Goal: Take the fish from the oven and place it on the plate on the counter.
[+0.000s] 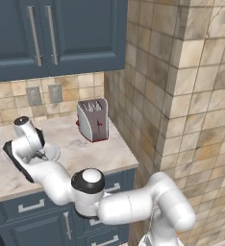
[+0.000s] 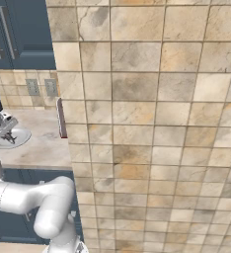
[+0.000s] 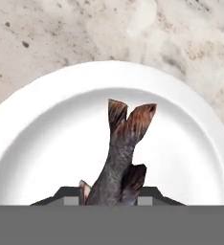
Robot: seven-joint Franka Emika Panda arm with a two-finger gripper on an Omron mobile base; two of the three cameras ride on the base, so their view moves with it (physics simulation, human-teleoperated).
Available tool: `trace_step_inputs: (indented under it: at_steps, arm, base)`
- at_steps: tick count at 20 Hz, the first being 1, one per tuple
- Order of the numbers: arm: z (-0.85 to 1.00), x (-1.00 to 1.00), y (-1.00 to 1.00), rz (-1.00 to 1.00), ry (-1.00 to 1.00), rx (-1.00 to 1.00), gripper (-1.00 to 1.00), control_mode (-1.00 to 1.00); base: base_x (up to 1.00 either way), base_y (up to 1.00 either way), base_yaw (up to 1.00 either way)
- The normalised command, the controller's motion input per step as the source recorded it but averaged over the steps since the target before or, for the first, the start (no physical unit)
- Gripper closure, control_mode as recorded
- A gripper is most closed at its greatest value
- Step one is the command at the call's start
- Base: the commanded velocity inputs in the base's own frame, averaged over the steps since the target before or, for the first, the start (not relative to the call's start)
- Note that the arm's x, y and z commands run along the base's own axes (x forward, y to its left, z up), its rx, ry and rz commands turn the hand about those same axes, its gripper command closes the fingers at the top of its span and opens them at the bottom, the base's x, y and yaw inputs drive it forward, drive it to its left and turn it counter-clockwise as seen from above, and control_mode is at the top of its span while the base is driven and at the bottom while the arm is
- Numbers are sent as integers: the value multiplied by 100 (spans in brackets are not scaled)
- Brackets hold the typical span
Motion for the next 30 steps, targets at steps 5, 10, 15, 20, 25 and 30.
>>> trace_step_inputs:
  at_steps: [5,10,15,20,25,30]
  arm:
    - [-8,49,-3,13,-22,14,100,-100]
    - [-25,28,0,5,1,11,-100,-100]
    - [-3,-5,0,0,14,11,-100,-100]
    - [23,-22,0,-2,9,10,-100,-100]
    - [42,-80,0,-5,5,10,-100,-100]
    - [36,-100,0,-3,0,10,-100,-100]
  base:
    - [0,0,0]
    - [0,0,0]
    - [0,0,0]
    - [0,0,0]
    - [0,0,0]
    - [0,0,0]
